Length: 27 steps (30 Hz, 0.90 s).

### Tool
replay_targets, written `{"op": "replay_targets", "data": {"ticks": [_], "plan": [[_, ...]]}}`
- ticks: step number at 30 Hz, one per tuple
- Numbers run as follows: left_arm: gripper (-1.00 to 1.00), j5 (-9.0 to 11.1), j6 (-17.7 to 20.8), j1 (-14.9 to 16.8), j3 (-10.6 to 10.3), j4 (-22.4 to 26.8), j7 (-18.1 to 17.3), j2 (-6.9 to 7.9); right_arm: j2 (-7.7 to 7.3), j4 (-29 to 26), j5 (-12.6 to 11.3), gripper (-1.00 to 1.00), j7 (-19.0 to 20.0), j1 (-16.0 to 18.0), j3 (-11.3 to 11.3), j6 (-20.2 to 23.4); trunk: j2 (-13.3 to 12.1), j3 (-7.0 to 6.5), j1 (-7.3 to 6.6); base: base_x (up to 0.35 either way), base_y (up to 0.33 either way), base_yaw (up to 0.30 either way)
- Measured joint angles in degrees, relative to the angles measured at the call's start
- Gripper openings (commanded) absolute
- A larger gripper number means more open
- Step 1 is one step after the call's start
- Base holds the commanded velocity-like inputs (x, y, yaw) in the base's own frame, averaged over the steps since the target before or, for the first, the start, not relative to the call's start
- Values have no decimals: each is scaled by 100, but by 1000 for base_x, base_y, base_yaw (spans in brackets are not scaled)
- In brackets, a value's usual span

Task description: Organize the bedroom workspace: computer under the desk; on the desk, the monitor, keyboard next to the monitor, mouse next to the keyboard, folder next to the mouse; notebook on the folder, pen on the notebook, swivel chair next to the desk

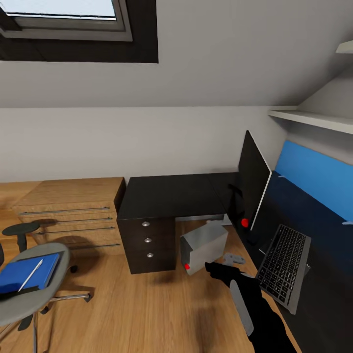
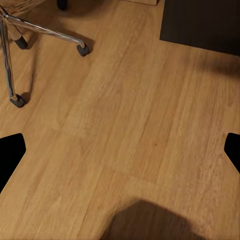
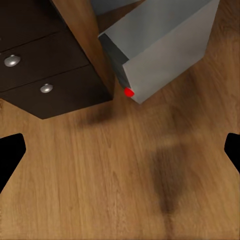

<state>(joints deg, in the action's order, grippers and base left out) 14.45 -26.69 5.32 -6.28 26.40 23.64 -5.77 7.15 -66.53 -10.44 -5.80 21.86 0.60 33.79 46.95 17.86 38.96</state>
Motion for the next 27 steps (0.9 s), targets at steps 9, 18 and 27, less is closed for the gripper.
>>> {"op": "replay_targets", "data": {"ticks": [9,18,27], "plan": [[100,0,0,0,0,-2,0,0,-8,-59,-11,100,0,-14,7,0,0,0,0,0,0,0],[100,0,0,0,0,-2,0,0,-7,-79,-24,100,0,-18,6,3,0,0,0,0,0,0],[100,0,0,0,0,-2,0,0,-13,-502,-28,100,0,-148,-4,5,0,0,0,0,0,0]]}}
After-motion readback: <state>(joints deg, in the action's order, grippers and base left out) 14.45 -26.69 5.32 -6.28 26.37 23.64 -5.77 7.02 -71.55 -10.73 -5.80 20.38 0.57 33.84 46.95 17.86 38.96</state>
